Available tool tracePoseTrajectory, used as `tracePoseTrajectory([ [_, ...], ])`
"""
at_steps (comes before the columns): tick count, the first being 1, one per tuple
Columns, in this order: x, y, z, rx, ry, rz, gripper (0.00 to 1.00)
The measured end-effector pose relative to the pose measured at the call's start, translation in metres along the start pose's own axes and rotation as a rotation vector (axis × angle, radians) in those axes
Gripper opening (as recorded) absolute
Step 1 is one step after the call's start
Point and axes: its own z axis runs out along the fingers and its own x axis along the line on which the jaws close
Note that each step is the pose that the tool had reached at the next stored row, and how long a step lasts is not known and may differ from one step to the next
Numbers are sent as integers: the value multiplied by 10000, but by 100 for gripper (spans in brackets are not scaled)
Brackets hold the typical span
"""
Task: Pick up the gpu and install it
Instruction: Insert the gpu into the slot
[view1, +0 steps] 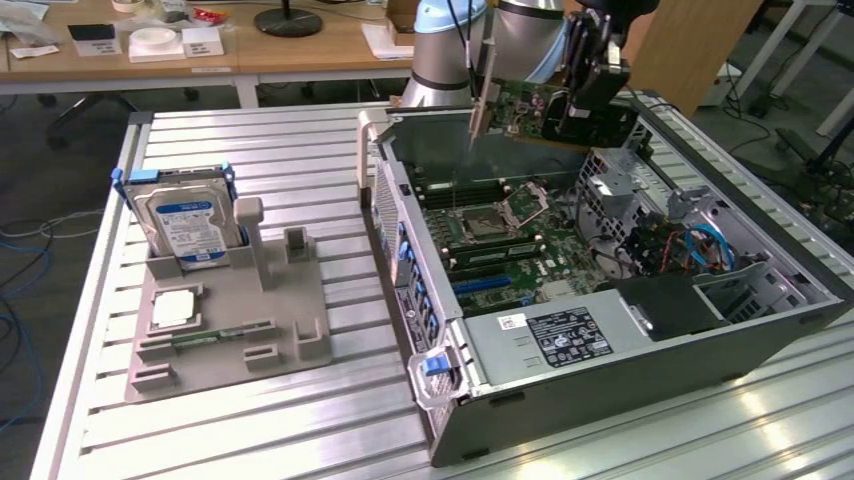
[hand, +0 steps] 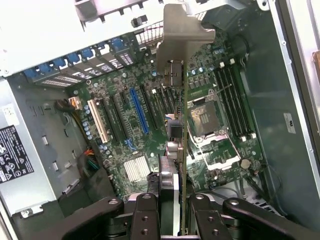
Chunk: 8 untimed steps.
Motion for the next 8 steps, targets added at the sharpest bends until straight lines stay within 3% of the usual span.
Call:
tracePoseTrajectory([
  [8, 0, 0, 0, -3, -14, -494, 28],
])
